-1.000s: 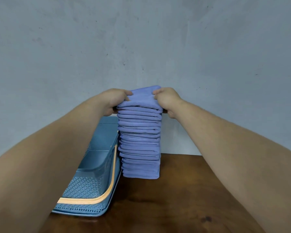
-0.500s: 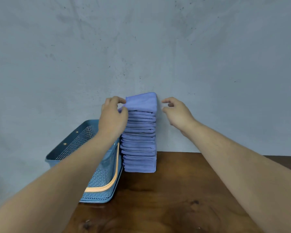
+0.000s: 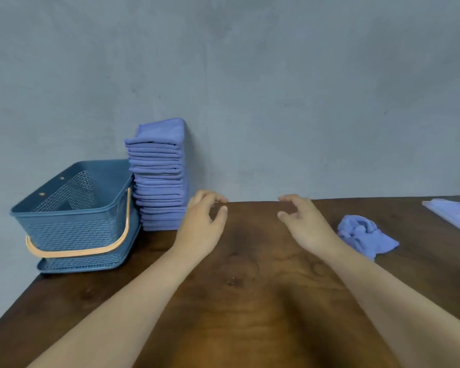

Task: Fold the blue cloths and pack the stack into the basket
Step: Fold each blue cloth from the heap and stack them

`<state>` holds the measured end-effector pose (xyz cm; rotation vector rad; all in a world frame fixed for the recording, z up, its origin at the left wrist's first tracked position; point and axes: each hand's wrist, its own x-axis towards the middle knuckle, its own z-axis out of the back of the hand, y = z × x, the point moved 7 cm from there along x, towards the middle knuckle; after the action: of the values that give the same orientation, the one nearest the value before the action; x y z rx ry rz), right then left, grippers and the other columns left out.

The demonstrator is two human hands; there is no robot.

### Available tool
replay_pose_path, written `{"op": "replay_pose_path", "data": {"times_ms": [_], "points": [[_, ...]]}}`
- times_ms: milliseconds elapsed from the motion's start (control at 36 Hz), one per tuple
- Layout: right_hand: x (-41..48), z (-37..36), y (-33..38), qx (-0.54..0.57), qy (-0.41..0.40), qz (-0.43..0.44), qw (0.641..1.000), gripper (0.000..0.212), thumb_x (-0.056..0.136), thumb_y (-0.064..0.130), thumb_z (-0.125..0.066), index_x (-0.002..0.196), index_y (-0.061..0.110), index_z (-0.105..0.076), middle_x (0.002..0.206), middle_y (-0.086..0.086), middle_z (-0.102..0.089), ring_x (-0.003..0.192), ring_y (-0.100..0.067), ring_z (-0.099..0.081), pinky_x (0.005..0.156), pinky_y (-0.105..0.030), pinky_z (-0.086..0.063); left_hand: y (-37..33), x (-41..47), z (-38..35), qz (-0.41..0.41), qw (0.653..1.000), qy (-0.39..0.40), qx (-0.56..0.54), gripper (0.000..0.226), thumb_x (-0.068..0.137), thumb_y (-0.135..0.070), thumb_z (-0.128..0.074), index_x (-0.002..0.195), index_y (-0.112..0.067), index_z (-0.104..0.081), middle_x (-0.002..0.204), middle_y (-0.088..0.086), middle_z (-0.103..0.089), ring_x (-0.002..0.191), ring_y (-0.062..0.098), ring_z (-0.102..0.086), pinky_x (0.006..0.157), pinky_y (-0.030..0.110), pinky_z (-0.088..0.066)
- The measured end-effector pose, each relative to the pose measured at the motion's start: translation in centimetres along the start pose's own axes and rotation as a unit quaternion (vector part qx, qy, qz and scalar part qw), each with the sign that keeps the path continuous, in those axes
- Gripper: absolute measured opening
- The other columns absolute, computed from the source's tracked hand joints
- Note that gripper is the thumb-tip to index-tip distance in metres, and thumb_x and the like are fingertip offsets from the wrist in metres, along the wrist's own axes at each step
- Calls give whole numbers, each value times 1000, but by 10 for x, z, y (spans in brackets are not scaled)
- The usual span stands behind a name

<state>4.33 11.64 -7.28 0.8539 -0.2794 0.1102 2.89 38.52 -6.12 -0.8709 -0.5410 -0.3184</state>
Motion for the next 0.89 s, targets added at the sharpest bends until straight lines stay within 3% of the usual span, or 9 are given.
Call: {"op": "replay_pose_path", "data": {"times_ms": [139, 222, 306, 389, 444, 556, 639, 778, 889], "points": [[-32, 16, -94, -183, 28, -69, 980, 48, 101, 51, -57, 147, 47, -44, 157, 6, -39, 130, -29, -53, 106, -49, -49, 8, -33, -53, 18, 999, 38, 7, 12, 104, -35, -59, 111, -37, -68, 116, -24, -52, 116, 3, -50, 97, 24, -45], [-41, 31, -133, -344, 5, -123, 931, 60, 101, 61, -48, 157, 48, -29, 168, 1, -26, 154, -39, -20, 117, -60, -33, 15, -46, -73, 30, 997, 70, 22, 12, 103, -37, -58, 111, -39, -67, 117, -26, -51, 113, 1, -49, 89, 24, -48], [-41, 42, -163, -409, -27, -179, 894, 72, 99, 73, -39, 161, 50, -11, 174, -5, -1, 157, -48, 2, 115, -70, -26, 25, -53, -88, 43, 993, 104, 38, 12, 104, -37, -57, 111, -41, -65, 118, -27, -50, 110, -1, -48, 86, 21, -48], [-35, 38, -186, -358, -26, -214, 908, 72, 99, 72, -40, 160, 45, -15, 172, -5, 1, 149, -50, -19, 110, -64, -39, 37, -56, -99, 53, 990, 119, 51, 11, 104, -35, -57, 109, -41, -64, 119, -28, -51, 111, -2, -48, 88, 20, -46], [-31, 26, -192, -346, -31, -198, 917, 69, 101, 64, -46, 161, 38, -25, 169, -6, -16, 139, -46, -37, 104, -56, -47, 47, -58, -105, 60, 989, 125, 57, 11, 104, -35, -57, 109, -40, -64, 120, -28, -51, 111, -2, -49, 91, 23, -49], [-17, -11, -178, -339, -56, -76, 936, 54, 98, 42, -62, 149, 28, -52, 153, -5, -48, 118, -37, -55, 89, -48, -55, 63, -60, -113, 76, 989, 121, 39, 12, 104, -33, -59, 108, -43, -65, 121, -30, -53, 117, 0, -50, 95, 23, -49], [-4, -48, -154, -314, -48, -14, 948, 45, 97, 39, -64, 141, 30, -60, 149, -2, -52, 116, -35, -57, 87, -48, -57, 70, -57, -112, 91, 992, 87, -2, 16, 104, -29, -60, 107, -43, -67, 123, -29, -56, 121, 1, -51, 94, 22, -49], [6, -103, -101, -214, 35, 88, 972, 41, 105, 35, -55, 146, 33, -56, 150, 11, -49, 129, -22, -50, 104, -35, -48, 85, -54, -106, 134, 988, 47, -66, 23, 104, -21, -63, 111, -43, -67, 122, -32, -57, 121, -1, -57, 97, 25, -51], [-11, -124, -59, -126, 110, 148, 975, 43, 106, 53, -50, 148, 43, -50, 148, 28, -47, 128, -4, -53, 101, -25, -47, 95, -55, -103, 157, 983, 25, -98, 28, 104, -23, -63, 124, -43, -64, 127, -30, -59, 127, -3, -55, 107, 27, -49]]}}
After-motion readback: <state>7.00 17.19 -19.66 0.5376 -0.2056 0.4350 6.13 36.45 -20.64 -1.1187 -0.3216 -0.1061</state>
